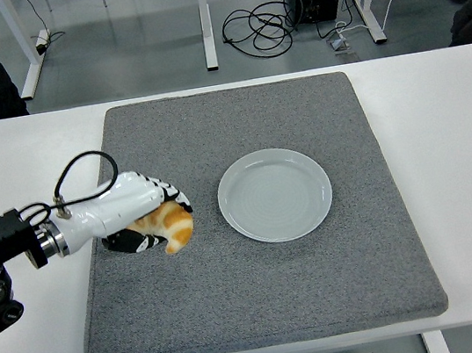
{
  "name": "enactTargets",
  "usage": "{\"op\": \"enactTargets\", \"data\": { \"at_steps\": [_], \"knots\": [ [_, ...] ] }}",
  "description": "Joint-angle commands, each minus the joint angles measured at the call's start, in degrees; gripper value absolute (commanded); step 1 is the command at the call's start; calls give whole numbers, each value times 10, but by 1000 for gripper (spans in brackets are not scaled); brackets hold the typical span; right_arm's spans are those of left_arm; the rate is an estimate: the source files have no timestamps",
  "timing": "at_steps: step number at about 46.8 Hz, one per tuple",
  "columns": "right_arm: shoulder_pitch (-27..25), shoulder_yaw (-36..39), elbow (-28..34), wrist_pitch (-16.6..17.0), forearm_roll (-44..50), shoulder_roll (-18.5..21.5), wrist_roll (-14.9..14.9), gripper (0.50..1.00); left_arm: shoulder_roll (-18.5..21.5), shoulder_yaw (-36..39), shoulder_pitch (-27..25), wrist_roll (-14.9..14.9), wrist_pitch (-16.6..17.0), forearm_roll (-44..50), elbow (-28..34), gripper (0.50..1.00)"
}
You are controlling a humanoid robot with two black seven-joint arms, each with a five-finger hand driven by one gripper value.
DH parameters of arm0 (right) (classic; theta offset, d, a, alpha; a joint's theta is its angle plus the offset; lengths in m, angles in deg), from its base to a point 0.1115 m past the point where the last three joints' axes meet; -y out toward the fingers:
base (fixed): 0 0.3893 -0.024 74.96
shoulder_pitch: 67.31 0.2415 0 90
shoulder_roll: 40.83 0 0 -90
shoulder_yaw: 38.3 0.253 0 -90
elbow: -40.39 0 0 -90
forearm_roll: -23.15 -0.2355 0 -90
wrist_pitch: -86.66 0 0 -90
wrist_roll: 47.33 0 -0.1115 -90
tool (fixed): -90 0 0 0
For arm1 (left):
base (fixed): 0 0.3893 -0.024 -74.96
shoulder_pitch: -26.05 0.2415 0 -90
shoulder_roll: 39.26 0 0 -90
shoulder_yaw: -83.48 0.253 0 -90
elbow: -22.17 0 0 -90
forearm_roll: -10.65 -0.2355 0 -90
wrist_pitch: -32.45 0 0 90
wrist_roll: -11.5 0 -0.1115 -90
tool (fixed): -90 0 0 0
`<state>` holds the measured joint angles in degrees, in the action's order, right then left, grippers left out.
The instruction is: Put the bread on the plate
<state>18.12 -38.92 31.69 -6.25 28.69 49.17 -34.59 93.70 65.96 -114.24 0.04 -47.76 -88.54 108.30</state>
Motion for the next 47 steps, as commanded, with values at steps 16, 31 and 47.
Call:
{"op": "enactTargets", "data": {
  "at_steps": [16,31,47],
  "knots": [
    [0,0,0,0,0,0,0,1000,15,0,-202,-27,-50,83,-29,500],
    [0,0,0,0,0,0,0,1000,15,1,-231,-30,-64,101,-34,500],
    [0,-1,0,0,0,0,0,1000,5,5,-227,-30,-64,101,-54,500]
  ]
}}
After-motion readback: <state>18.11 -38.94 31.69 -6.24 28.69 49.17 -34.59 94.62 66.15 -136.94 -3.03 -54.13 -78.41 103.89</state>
